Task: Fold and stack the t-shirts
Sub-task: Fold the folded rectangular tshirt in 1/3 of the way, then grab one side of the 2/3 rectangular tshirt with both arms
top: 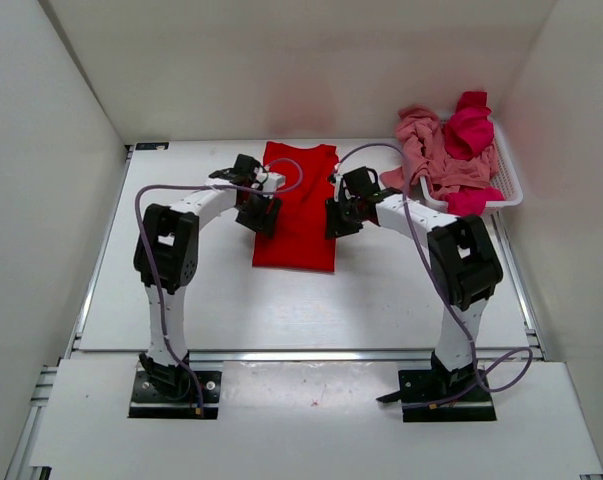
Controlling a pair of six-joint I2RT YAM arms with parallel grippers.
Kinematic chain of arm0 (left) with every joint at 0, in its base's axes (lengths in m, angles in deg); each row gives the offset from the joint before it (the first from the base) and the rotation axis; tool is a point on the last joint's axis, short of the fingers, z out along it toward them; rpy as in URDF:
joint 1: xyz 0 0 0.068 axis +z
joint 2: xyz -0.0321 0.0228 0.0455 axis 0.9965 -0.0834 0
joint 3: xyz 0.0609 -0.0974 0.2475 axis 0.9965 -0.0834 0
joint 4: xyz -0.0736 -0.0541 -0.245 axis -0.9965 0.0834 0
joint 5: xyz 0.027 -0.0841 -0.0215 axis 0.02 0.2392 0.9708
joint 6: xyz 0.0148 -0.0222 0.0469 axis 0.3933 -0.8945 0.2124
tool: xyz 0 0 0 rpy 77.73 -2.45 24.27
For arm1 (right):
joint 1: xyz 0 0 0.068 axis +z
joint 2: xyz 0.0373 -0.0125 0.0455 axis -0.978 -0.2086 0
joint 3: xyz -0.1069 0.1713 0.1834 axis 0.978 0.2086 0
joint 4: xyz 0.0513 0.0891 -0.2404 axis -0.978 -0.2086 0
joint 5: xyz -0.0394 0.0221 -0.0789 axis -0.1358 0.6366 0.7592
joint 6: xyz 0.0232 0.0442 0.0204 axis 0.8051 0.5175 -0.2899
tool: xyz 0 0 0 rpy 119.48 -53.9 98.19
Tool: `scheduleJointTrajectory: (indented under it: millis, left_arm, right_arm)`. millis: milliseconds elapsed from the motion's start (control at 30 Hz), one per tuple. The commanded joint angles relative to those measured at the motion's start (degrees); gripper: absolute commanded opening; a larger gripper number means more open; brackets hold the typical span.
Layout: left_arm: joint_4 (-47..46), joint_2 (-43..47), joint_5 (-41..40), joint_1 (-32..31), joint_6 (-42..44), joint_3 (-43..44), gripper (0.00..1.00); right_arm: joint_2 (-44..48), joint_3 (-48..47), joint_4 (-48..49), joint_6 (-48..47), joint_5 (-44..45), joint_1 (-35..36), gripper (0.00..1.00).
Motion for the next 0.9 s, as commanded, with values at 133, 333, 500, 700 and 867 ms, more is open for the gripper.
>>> scheduleJointTrajectory:
  millis: [133,333,500,700,867]
  left_arm:
    - [-3.3,16.57,-0.48,2.6,-3.75,-8.7,0.81]
    - [-4.0,19.31,3.21,3.3,-8.33,-22.32,0.84]
    - [-5.93,17.73,4.09,4.1,-11.06,-25.07,0.85]
    - [-7.16,13.95,4.09,3.13,-13.43,-21.12,0.87]
    - [-6.9,11.49,4.7,1.73,-14.84,-18.92,0.77]
  right_arm:
    - [8.47,7.58,-1.8,1.2,-5.91,-1.79,0.51]
    - [7.87,10.59,0.22,1.03,-6.89,-0.99,0.57]
    - [4.01,11.91,1.8,2.79,-9.17,-1.26,0.56]
    - [3.04,12.17,3.04,3.05,-10.23,0.06,0.49]
    - [2.77,12.09,2.51,3.58,-10.06,0.24,0.46]
